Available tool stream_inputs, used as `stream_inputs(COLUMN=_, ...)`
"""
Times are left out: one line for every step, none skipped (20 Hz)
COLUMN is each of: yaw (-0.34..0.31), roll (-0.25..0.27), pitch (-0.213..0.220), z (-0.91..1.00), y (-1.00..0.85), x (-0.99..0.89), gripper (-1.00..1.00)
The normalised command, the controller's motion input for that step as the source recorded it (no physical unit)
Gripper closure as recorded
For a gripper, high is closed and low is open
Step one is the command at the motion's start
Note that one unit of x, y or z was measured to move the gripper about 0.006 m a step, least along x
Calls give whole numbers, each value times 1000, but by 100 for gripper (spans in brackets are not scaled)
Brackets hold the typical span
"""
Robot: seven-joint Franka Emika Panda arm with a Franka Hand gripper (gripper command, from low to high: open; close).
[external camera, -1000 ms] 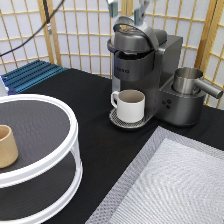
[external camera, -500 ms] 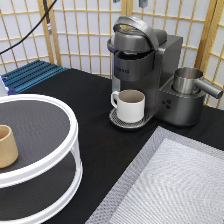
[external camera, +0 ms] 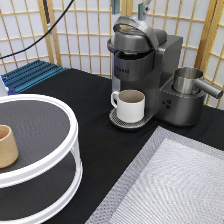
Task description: Make coffee
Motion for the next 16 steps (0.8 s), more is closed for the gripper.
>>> stream_inputs(yaw=0, roll=-182, pitch=-49, z=-654, y=0, x=0, gripper=-100)
stream_inputs(yaw=0, roll=-192, pitch=-46, z=-674, y=86, x=0, gripper=-100)
stream_inputs(yaw=0, roll=-186, pitch=-42, z=-717, y=83, x=0, gripper=-100)
stream_inputs(yaw=0, roll=-206, pitch=-44, z=-757, y=166, x=0, gripper=-100)
stream_inputs(yaw=0, roll=-201, pitch=-44, z=-806, y=123, x=-20, gripper=-100)
stream_inputs(yaw=0, roll=-185, pitch=-44, z=-763, y=66, x=-54, gripper=-100)
stream_inputs(yaw=0, roll=-184, pitch=-41, z=-660, y=71, x=-37, gripper=-100)
stream_inputs(yaw=0, roll=-186, pitch=-38, z=-654, y=34, x=-11, gripper=-100)
stream_inputs(yaw=0, roll=-177, pitch=-38, z=-726, y=0, x=-71, gripper=-100)
stream_inputs(yaw=0, roll=-168, pitch=-44, z=-797, y=0, x=-117, gripper=-100)
stream_inputs(yaw=0, roll=-145, pitch=-51, z=-914, y=-129, x=-191, gripper=-100)
stream_inputs(yaw=0, roll=-127, pitch=-54, z=-1000, y=-189, x=-149, gripper=-100)
stream_inputs(yaw=0, roll=-100, pitch=-57, z=-1000, y=-286, x=-131, gripper=-100)
stream_inputs(yaw=0, roll=-78, pitch=-68, z=-1000, y=-374, x=-171, gripper=-100)
stream_inputs(yaw=0, roll=-64, pitch=-75, z=-1000, y=-371, x=-137, gripper=-100)
stream_inputs(yaw=0, roll=-60, pitch=-80, z=-1000, y=-371, x=-120, gripper=-100)
